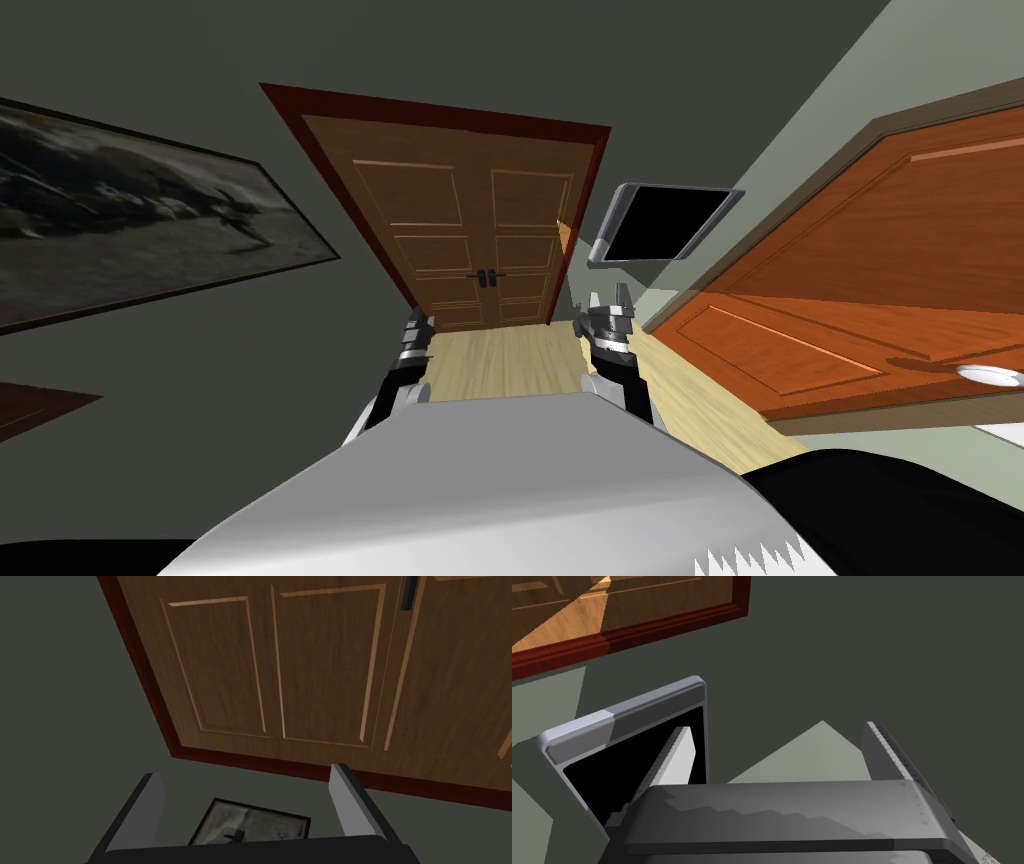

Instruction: Pull the door open

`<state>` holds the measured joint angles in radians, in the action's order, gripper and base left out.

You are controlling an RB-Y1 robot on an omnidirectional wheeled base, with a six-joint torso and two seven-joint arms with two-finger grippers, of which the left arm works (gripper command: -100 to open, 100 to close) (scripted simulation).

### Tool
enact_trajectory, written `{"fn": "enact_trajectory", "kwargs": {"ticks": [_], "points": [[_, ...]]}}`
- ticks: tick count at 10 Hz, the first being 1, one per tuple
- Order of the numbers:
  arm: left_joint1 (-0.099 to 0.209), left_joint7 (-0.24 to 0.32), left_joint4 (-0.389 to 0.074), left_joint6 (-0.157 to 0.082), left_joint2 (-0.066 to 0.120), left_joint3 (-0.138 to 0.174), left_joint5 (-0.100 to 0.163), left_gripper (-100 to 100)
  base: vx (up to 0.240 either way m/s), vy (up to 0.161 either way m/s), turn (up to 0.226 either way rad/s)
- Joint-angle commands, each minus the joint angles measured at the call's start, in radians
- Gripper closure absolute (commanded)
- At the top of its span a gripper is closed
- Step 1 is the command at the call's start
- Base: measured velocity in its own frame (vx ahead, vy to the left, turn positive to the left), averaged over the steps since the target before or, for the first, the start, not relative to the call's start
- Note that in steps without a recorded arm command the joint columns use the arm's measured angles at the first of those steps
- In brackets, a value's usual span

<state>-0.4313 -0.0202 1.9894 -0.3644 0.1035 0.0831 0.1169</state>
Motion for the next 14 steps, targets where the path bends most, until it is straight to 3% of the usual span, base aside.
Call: {"fn": "enact_trajectory", "kwargs": {"ticks": [1,12,14], "points": [[0.023,0.008,-0.041,0.007,0.010,0.007,0.004,-100,0.131,-0.004,-0.071],[0.134,0.051,-0.276,0.026,0.064,0.039,0.023,-100,0.134,0.003,-0.059],[0.166,0.063,-0.343,0.031,0.079,0.048,0.028,-100,0.164,0.000,-0.086]]}}
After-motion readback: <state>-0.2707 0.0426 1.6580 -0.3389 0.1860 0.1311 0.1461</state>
